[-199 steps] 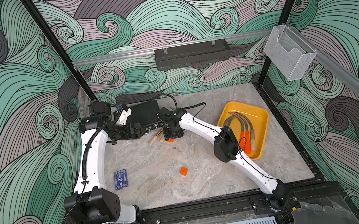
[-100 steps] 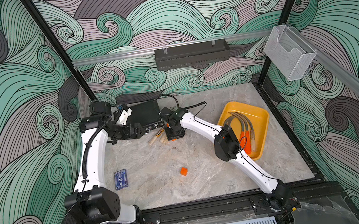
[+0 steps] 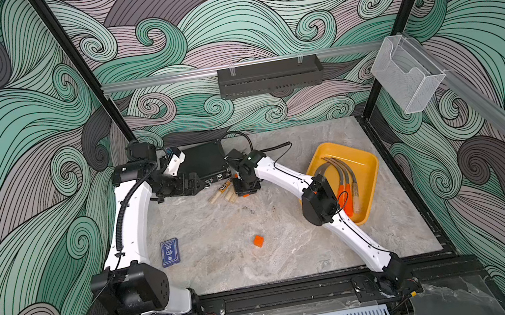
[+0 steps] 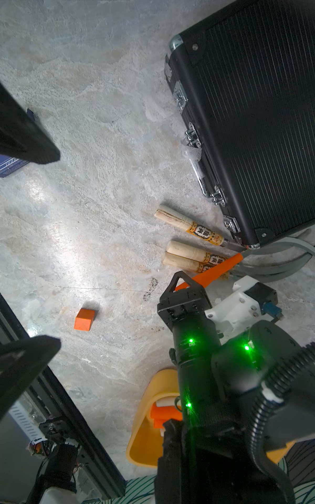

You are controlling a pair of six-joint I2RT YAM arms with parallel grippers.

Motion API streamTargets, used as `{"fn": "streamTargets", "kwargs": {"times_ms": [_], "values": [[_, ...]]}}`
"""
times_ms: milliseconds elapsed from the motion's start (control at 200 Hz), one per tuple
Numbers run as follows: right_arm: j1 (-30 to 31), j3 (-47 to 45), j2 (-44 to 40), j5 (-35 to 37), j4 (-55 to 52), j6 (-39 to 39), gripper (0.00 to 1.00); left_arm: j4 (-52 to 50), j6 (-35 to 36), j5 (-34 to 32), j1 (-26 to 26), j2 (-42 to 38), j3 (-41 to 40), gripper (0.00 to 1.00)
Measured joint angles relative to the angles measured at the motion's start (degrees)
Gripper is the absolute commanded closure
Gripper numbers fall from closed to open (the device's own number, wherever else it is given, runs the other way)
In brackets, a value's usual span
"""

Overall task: Put small sickles into storage boxes
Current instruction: Pick up the sickle at the center of the board.

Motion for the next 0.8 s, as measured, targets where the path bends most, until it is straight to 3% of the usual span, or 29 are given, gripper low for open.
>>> {"fn": "streamTargets", "kwargs": {"times_ms": [290, 801], "values": [[-0.07, -1.33, -0.26, -0.72, 0.61, -0.04, 0.79, 0.2, 0.0, -0.04, 0.0, -0.02, 0.0, 0.02], [-2.32, -8.76, -7.32, -6.21, 3.78, 1.53, 0.8, 0.26, 0.0, -0.85, 0.0, -0.02, 0.0, 0.02]]}}
